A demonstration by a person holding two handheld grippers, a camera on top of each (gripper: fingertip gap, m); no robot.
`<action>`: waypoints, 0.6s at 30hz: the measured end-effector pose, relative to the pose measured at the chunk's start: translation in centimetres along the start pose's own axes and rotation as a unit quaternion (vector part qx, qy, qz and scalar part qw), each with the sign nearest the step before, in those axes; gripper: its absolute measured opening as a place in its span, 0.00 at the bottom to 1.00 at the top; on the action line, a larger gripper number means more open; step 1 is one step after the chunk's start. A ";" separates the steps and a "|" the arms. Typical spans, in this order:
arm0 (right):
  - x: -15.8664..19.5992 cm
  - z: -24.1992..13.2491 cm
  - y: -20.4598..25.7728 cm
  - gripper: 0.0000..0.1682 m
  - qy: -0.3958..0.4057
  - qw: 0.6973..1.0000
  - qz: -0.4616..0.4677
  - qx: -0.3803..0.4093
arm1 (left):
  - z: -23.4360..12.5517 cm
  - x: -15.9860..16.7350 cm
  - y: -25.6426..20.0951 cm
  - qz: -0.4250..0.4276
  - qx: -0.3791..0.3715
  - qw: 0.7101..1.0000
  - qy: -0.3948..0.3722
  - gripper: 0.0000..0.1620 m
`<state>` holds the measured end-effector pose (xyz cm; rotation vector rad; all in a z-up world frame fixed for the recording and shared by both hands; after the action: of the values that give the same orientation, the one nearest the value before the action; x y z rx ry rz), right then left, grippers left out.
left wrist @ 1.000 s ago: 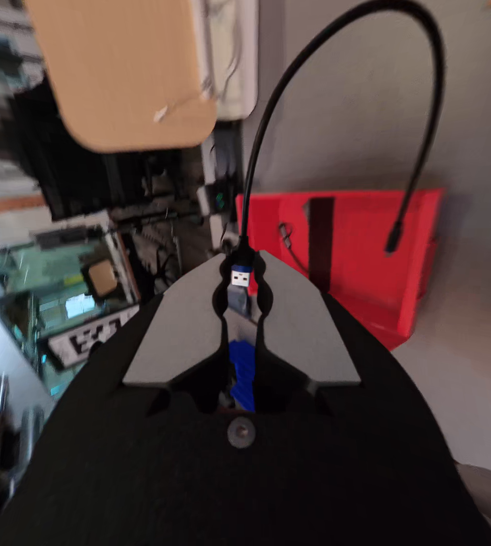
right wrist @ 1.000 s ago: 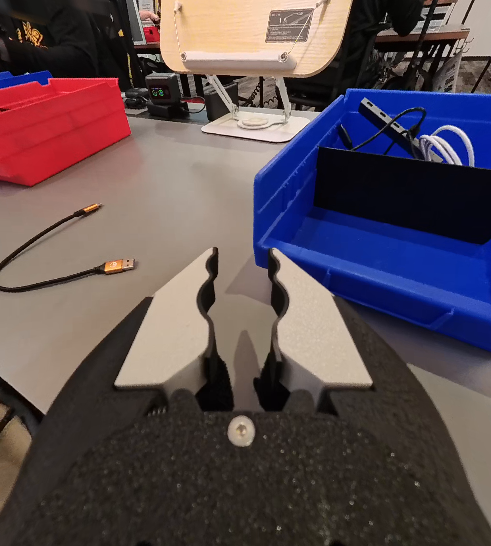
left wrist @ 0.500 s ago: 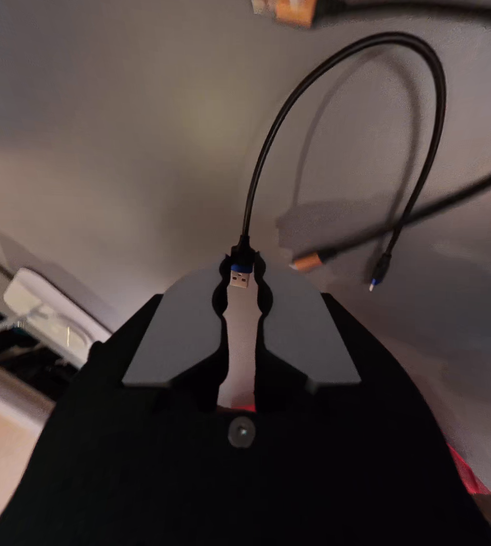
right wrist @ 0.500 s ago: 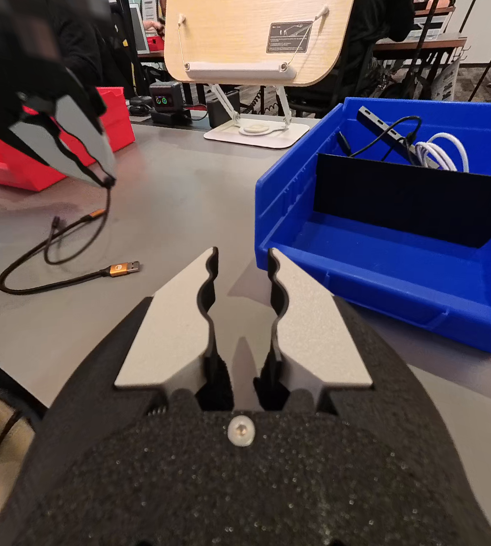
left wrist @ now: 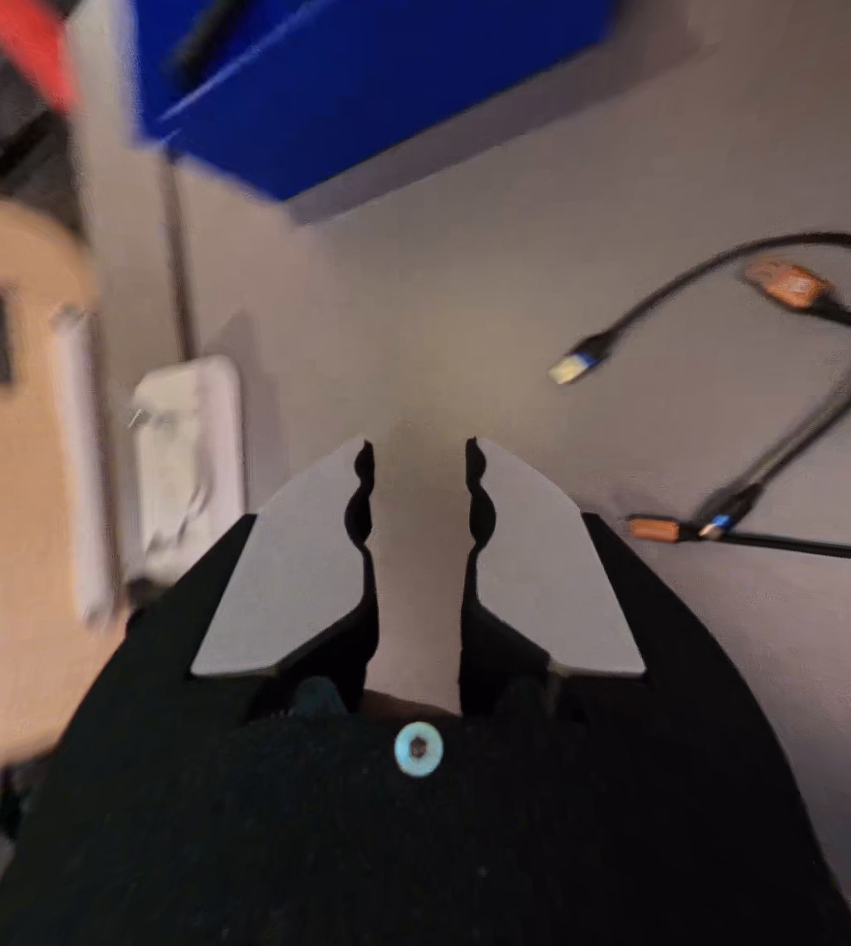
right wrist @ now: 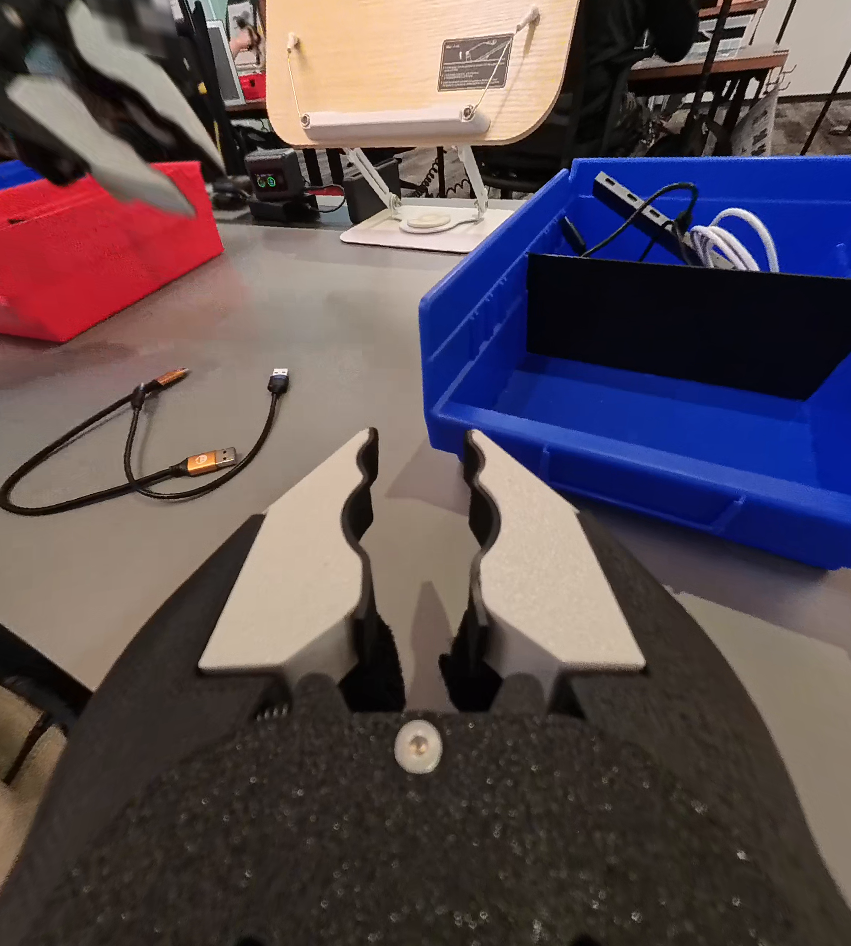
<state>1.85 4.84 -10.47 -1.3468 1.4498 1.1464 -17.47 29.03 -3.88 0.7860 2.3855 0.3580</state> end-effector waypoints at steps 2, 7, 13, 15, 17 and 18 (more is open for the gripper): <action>0.0 -0.2 0.0 0.19 -0.001 1.000 0.000 0.002 | -4.0 4.0 3.2 -0.114 -0.058 0.992 0.007 0.23; 0.2 0.1 -0.1 0.19 0.002 1.000 0.007 0.001 | -11.7 18.2 7.8 -0.365 -0.129 0.918 0.086 0.25; 0.3 1.7 0.4 0.19 0.010 1.000 0.010 -0.017 | -11.2 30.8 7.1 -0.431 -0.080 0.873 0.216 0.26; 0.1 2.1 0.5 0.19 0.008 1.000 0.015 -0.023 | -9.4 33.1 6.6 -0.409 -0.048 0.875 0.254 0.27; -0.1 2.5 0.4 0.18 0.004 0.999 0.024 -0.028 | -7.9 35.3 6.8 -0.410 -0.046 0.861 0.298 0.28; -0.2 2.7 0.3 0.18 0.002 0.999 0.030 -0.031 | -7.2 36.0 6.8 -0.418 -0.035 0.853 0.310 0.30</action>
<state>1.53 7.46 -10.91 -1.3562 1.4787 1.2368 -42.09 55.94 -11.74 -0.5366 2.9891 0.3481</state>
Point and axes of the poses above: each gripper's, where its closed fingertips meet, z out along the fingers, x out of its underside, y = z × x across the jaws, the point moved 4 cm from there along -z, back along the fingers, and after that the axes turned 3 degrees about x, right-handed, at the moved point
